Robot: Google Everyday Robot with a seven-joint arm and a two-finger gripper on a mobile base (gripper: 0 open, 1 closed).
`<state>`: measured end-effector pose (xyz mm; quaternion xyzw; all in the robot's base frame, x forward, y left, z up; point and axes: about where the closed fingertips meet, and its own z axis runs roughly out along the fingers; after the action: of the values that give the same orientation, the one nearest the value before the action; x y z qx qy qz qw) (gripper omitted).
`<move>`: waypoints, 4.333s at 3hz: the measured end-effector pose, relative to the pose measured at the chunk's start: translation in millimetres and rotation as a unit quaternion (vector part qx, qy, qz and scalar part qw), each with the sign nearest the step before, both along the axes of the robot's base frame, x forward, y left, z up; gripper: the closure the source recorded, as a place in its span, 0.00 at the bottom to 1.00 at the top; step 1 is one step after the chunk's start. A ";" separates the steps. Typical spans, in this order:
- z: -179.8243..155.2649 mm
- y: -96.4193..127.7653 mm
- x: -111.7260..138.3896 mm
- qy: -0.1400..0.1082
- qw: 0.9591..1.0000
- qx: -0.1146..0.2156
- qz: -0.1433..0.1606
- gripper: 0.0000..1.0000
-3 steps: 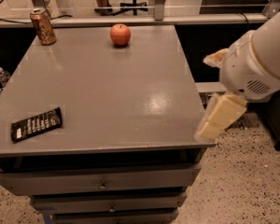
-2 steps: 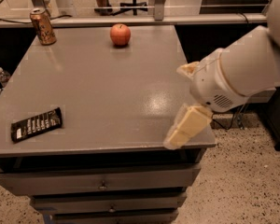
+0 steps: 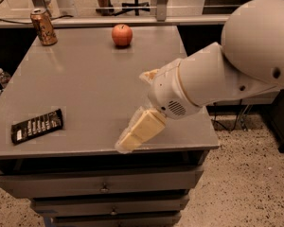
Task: Move rxbar chocolate near orange can
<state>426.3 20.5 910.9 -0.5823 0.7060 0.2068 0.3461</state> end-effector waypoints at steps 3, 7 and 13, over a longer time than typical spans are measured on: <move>-9.5 44.4 22.9 -0.004 0.998 0.054 0.016 0.00; -50.1 146.0 68.4 -0.030 0.994 0.094 0.049 0.00; -80.8 199.7 84.2 0.061 0.994 0.087 0.033 0.41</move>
Offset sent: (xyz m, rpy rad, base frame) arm 0.0219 0.0373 -0.0161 0.1116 -0.0184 0.0433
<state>510.5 220.2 830.0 -0.5597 0.6854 0.3140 0.3441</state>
